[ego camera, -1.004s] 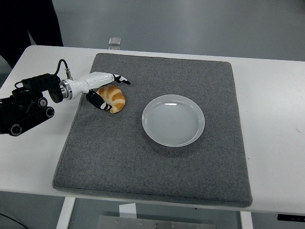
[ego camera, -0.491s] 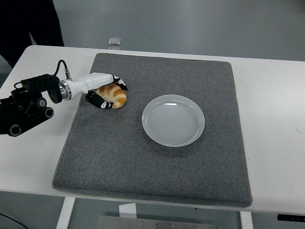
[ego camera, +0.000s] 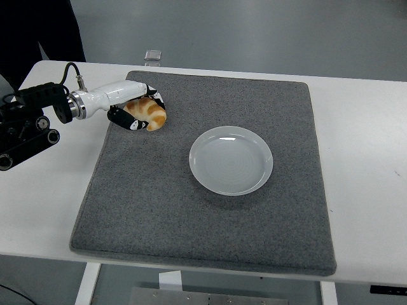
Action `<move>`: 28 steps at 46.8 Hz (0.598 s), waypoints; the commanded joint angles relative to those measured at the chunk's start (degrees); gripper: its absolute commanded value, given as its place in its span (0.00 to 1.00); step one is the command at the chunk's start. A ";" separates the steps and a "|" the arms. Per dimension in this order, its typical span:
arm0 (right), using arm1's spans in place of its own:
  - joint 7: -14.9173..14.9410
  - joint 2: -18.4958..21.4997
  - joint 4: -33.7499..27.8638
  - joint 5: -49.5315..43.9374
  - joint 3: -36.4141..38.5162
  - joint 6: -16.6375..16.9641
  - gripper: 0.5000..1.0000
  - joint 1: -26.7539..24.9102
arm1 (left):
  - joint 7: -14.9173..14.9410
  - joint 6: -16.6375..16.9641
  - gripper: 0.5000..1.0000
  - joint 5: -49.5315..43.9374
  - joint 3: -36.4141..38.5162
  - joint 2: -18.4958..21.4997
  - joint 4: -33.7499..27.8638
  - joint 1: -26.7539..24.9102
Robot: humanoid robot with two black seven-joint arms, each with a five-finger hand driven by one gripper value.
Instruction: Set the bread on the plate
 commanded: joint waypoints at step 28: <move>-0.01 0.00 0.00 0.00 0.00 0.00 0.90 0.01 | 0.01 -5.53 0.00 -0.77 -5.25 5.06 -5.49 -9.71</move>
